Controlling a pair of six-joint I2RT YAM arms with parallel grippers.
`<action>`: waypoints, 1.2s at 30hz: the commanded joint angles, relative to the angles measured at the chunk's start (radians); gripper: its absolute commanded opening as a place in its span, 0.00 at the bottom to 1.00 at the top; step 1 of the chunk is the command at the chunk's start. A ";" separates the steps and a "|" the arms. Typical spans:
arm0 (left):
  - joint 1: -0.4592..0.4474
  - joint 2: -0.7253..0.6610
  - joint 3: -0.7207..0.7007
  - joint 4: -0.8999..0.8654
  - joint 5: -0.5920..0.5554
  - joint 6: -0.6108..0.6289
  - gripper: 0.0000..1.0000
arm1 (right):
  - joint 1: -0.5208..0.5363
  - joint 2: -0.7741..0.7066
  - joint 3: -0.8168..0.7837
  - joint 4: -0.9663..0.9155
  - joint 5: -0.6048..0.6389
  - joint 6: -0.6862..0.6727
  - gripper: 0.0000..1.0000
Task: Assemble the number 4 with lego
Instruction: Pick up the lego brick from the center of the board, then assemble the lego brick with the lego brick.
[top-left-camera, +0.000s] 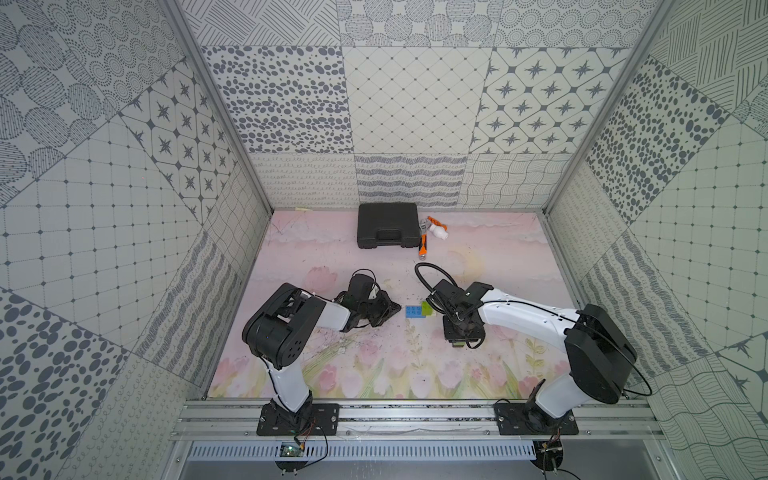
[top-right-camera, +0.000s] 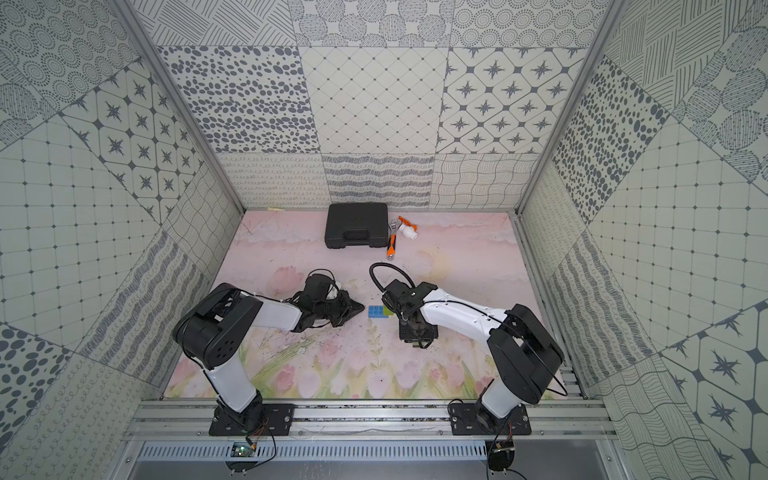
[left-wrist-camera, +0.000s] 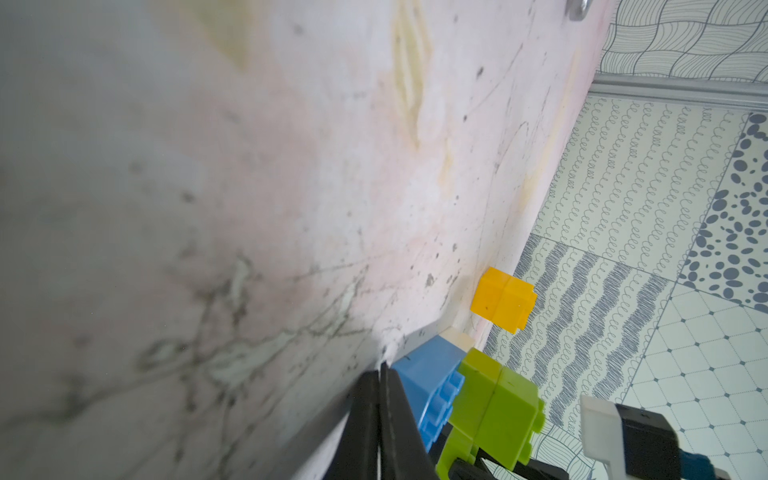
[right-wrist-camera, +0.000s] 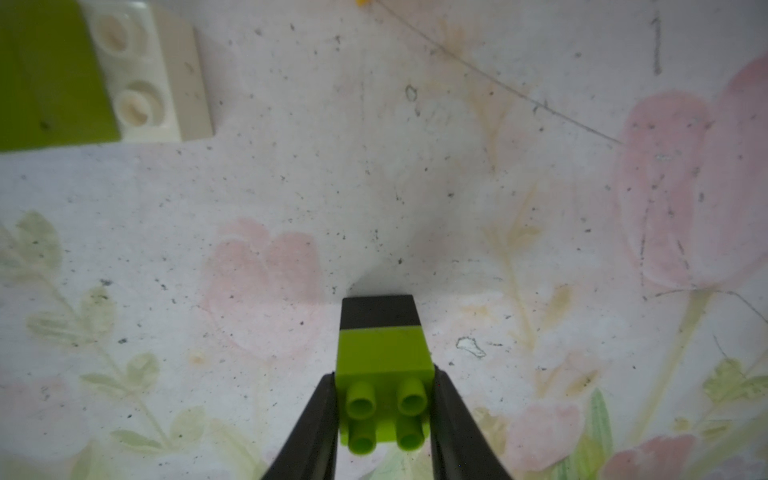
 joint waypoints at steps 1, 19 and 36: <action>-0.001 0.029 -0.016 -0.302 -0.109 0.024 0.08 | 0.018 -0.091 0.043 -0.055 0.024 0.017 0.19; 0.019 0.046 -0.042 -0.249 -0.098 0.004 0.07 | 0.149 0.261 0.730 -0.200 0.010 -0.046 0.10; 0.026 0.052 -0.049 -0.225 -0.080 0.013 0.06 | 0.130 0.530 0.900 -0.288 0.079 -0.047 0.08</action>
